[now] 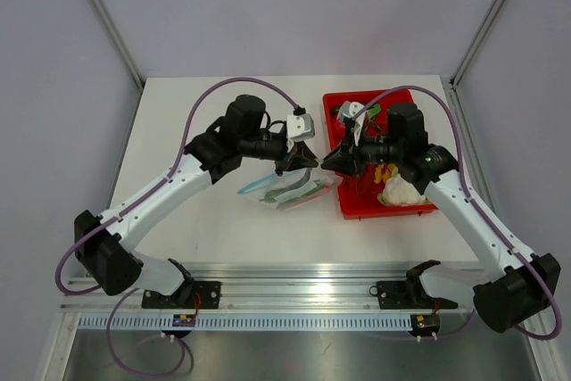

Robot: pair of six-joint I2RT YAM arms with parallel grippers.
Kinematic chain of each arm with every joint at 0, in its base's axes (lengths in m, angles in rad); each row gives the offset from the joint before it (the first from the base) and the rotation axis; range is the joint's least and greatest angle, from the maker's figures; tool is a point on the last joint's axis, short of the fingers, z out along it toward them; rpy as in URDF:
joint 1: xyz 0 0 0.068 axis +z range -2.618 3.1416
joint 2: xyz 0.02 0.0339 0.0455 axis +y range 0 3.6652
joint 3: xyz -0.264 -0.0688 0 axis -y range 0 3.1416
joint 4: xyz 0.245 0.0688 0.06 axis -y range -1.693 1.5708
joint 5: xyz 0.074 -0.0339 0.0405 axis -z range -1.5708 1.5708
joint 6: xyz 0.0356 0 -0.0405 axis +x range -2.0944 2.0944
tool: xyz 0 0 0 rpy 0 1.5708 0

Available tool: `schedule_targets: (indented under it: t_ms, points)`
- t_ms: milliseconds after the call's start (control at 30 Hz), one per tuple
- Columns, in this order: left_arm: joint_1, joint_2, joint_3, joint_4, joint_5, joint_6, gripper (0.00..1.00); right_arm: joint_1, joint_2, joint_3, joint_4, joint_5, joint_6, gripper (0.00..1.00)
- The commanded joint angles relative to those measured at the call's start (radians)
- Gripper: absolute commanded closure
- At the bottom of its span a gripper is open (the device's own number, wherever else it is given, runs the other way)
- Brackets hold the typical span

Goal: Place the food in the zip-top bag and seal the zipper
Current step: Zip the zipper food storage bag.

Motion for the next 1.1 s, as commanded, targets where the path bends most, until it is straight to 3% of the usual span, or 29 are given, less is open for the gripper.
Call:
schedule_targets:
  t_ms: [0, 600, 633, 667, 1067]
  points:
    - [-0.001, 0.008, 0.056, 0.019, 0.069, -0.002, 1.0, 0.007, 0.02, 0.056, -0.005, -0.044, -0.014, 0.73]
    - [0.001, 0.028, 0.065, 0.011, 0.065, -0.002, 1.0, 0.018, 0.027, 0.061, 0.02, -0.094, 0.007, 0.77]
    - [-0.001, 0.031, 0.067, 0.009, 0.066, -0.002, 1.0, 0.017, 0.026, 0.059, 0.023, -0.094, 0.006, 0.92]
    - [-0.001, 0.032, 0.068, 0.006, 0.066, -0.002, 1.0, 0.018, 0.026, 0.059, 0.024, -0.093, 0.007, 1.0]
    - [0.024, 0.028, 0.025, -0.05, 0.065, 0.021, 1.0, 0.015, -0.069, -0.035, 0.26, 0.251, 0.176, 1.0]
